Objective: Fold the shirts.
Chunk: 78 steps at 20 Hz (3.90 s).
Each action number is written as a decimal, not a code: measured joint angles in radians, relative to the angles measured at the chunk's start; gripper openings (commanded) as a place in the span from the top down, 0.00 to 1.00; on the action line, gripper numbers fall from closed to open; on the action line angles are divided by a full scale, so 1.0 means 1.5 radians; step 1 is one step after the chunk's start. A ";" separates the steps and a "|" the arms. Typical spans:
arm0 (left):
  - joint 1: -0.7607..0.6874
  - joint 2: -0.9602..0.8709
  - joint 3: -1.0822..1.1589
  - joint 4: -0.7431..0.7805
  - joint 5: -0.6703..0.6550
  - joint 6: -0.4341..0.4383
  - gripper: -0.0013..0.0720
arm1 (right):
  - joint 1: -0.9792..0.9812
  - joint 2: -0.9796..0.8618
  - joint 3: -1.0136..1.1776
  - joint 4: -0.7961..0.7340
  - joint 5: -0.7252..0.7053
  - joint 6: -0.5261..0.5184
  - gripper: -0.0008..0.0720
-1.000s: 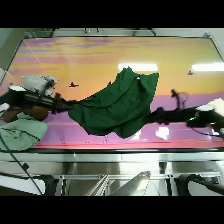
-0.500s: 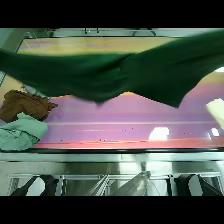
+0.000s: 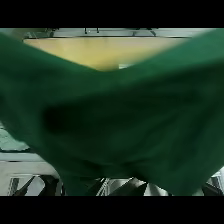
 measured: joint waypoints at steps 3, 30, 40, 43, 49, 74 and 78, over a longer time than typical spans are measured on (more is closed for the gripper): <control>-0.135 -0.111 -0.007 0.191 0.050 -0.005 0.94 | 0.047 -0.065 -0.180 0.005 -0.081 -0.021 0.97; -0.334 -0.828 0.258 0.482 0.064 -0.024 0.95 | 0.124 -0.651 -0.258 0.014 -0.129 -0.236 0.81; -0.268 -0.750 0.188 0.481 -0.016 -0.085 0.32 | 0.036 -0.554 -0.267 -0.221 -0.014 -0.062 0.50; -0.218 -0.640 0.009 0.512 -0.004 -0.082 0.32 | -0.008 -0.463 -0.360 -0.298 0.012 -0.005 0.28; -0.158 -0.467 -0.292 0.653 0.051 -0.069 0.32 | -0.033 -0.361 -0.583 -0.295 -0.008 0.023 0.41; -0.197 -0.290 -0.599 0.760 0.119 -0.118 0.32 | 0.098 -0.401 -0.709 -0.132 -0.053 -0.065 0.97; -0.198 -0.263 -0.646 0.768 0.156 -0.127 0.32 | 0.098 -0.401 -0.709 -0.119 -0.058 -0.074 0.96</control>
